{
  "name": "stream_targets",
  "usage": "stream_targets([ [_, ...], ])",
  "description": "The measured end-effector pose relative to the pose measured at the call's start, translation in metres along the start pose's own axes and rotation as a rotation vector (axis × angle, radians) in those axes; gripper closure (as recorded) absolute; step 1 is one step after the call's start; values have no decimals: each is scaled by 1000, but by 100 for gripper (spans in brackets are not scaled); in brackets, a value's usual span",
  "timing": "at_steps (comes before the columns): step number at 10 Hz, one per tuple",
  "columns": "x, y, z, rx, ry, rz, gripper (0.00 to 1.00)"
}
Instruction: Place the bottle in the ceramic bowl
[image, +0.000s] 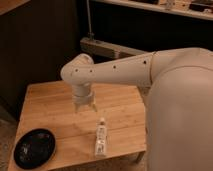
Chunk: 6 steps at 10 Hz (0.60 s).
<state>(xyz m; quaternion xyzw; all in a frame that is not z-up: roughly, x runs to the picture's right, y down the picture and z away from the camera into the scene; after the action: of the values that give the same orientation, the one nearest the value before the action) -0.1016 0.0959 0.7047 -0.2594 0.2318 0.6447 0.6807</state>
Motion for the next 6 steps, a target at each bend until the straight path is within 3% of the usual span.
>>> stream_targets([
  [4, 0, -7, 2, 16, -6, 39, 35],
  [6, 4, -39, 11, 35, -21, 123, 35],
])
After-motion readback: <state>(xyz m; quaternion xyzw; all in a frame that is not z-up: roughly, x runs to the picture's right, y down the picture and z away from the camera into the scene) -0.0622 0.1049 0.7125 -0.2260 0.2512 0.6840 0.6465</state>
